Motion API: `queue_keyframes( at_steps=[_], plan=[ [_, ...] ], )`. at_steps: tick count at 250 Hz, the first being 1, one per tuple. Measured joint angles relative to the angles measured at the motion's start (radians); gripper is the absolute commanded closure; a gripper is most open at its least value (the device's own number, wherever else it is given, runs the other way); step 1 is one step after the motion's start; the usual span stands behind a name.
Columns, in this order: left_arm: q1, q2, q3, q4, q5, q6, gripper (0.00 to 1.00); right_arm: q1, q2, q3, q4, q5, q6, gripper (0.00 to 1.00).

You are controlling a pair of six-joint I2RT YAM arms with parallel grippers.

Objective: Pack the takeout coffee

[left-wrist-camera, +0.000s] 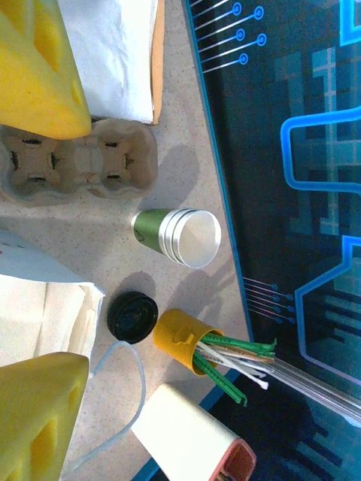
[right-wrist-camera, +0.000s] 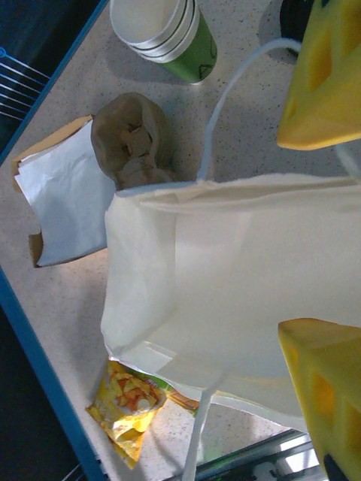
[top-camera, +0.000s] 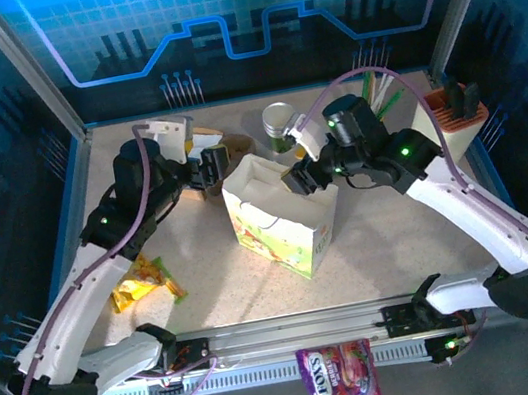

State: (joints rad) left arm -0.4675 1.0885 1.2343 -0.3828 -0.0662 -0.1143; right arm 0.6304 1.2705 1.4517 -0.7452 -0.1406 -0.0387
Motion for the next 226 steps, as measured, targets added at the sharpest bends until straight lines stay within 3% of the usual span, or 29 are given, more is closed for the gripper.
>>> queue_keyframes(
  at_steps=[42, 121, 166, 226],
  plan=[
    [0.0, -0.049, -0.097, 0.105, -0.022, -0.022, 0.22, -0.056, -0.033, -0.045, 0.035, -0.007, 0.039, 0.31],
    [0.017, -0.149, -0.43, 0.398, -0.166, -0.014, 0.12, -0.228, -0.123, -0.174, 0.143, 0.158, 0.134, 0.16],
    [0.113, -0.137, -0.523, 0.497, -0.227, -0.016, 0.08, -0.348, -0.195, -0.278, 0.211, 0.251, 0.188, 0.0],
    [0.273, -0.1, -0.66, 0.644, -0.259, -0.019, 0.05, -0.451, -0.227, -0.476, 0.359, 0.414, 0.223, 0.01]
  ],
)
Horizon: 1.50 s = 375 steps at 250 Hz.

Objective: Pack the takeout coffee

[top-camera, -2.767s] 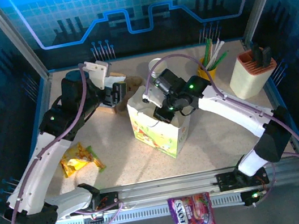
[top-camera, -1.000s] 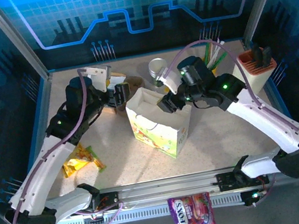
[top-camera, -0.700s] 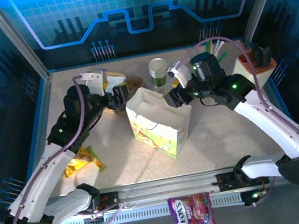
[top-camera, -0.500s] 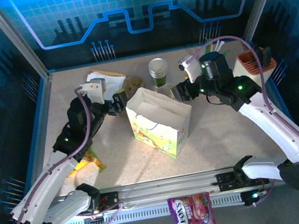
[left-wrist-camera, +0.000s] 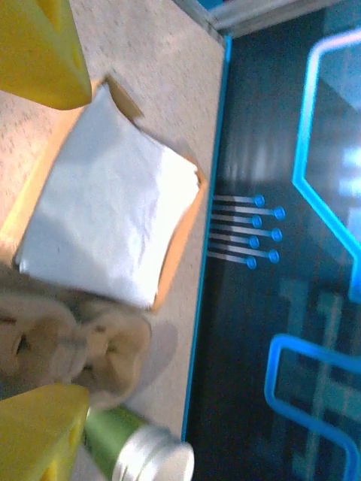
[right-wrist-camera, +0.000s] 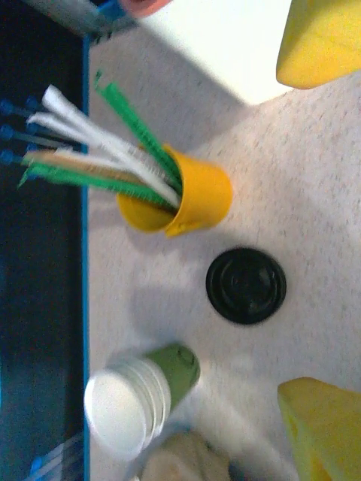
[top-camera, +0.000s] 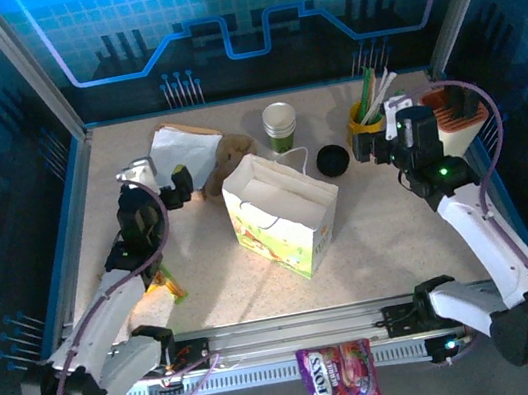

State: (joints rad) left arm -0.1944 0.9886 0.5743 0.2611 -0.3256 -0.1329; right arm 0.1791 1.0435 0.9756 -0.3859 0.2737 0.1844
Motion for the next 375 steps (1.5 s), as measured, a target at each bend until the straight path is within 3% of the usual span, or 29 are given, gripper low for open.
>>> queue_keyframes(
  at_steps=[44, 86, 153, 232, 375],
  plan=[
    [0.082, 0.117, -0.085, 0.073, 0.002, 0.001, 0.03, -0.018, 0.013, -0.217, 0.199, 0.147, -0.029, 0.01],
    [0.098, 0.251, -0.12, 0.166, 0.016, 0.011, 0.0, -0.042, 0.112, -0.39, 0.415, 0.202, -0.058, 0.01],
    [0.117, 0.397, -0.14, 0.304, 0.031, 0.051, 0.0, -0.051, 0.319, -0.477, 0.703, 0.16, -0.081, 0.01],
    [0.155, 0.552, -0.177, 0.568, 0.095, 0.105, 0.0, -0.055, 0.407, -0.533, 1.049, 0.072, -0.132, 0.01],
    [0.158, 0.568, -0.257, 0.75, 0.123, 0.11, 0.0, -0.079, 0.481, -0.564, 1.199, -0.058, -0.164, 0.0]
  ],
)
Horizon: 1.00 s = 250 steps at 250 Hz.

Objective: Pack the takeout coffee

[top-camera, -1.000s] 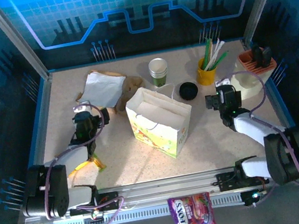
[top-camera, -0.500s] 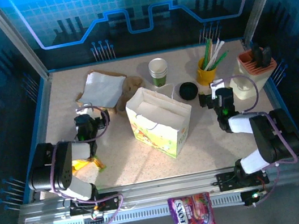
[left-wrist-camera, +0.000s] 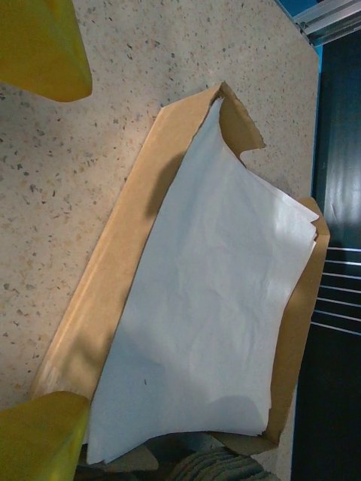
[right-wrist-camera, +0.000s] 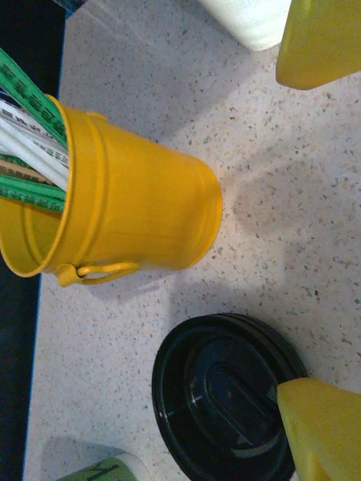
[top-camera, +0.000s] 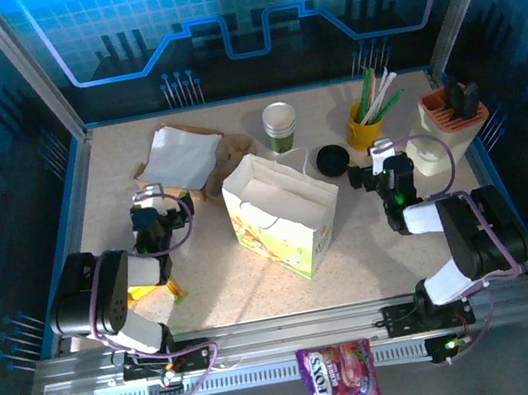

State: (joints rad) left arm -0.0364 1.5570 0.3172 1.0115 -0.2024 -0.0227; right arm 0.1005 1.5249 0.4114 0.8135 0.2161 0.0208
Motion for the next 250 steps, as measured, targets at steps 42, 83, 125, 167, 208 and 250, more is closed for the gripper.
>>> queue_keyframes(
  at_steps=[42, 83, 125, 167, 208, 250],
  plan=[
    [0.0, 0.0, -0.012, 0.035, 0.002, 0.003, 0.0, 0.0, 0.005, -0.009, 0.024, -0.01, -0.004, 0.01],
    [0.0, 0.0, -0.012, 0.042, 0.002, 0.003, 0.0, 0.0, 0.005, -0.009, 0.027, -0.016, -0.004, 0.01],
    [0.0, 0.0, -0.012, 0.042, 0.003, 0.003, 0.0, 0.0, 0.005, -0.009, 0.027, -0.016, -0.004, 0.01],
    [0.0, 0.0, -0.012, 0.042, 0.013, 0.003, 0.0, 0.0, 0.005, -0.009, 0.027, -0.016, -0.004, 0.01],
    [0.0, 0.0, -0.012, 0.042, 0.021, 0.004, 0.0, 0.0, 0.005, -0.009, 0.027, -0.016, -0.004, 0.01],
    [0.0, 0.0, -0.012, 0.042, 0.029, 0.006, 0.0, 0.0, 0.005, -0.009, 0.027, -0.016, -0.004, 0.01]
  ],
)
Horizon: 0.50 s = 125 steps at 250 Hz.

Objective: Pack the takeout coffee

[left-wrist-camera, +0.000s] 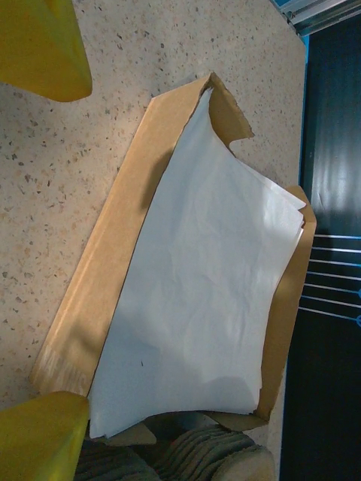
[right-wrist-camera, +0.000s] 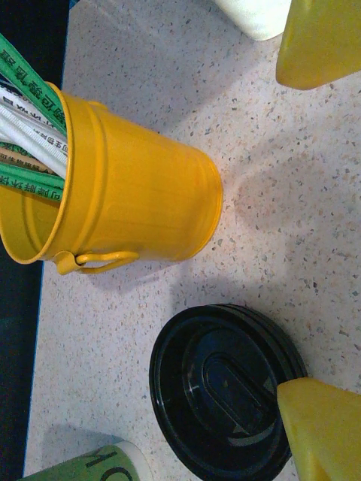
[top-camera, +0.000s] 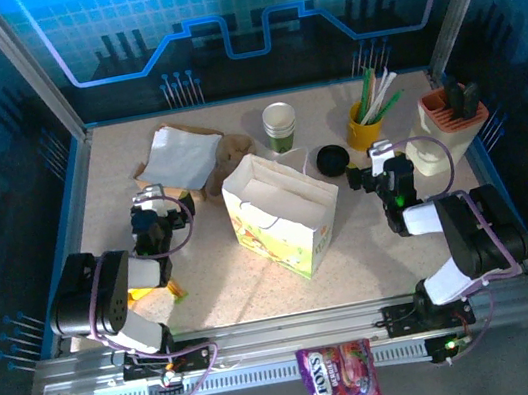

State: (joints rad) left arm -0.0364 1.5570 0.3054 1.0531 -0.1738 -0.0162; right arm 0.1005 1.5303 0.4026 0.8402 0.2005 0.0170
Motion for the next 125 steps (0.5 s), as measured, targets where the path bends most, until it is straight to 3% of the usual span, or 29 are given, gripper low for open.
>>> queue_keyframes(
  at_steps=[125],
  plan=[
    [0.0, 0.0, 0.0, 0.0, 0.014, 0.001, 0.0, 0.0, 0.0, 0.0, 0.0, 0.0, 0.0, 0.01]
  ],
)
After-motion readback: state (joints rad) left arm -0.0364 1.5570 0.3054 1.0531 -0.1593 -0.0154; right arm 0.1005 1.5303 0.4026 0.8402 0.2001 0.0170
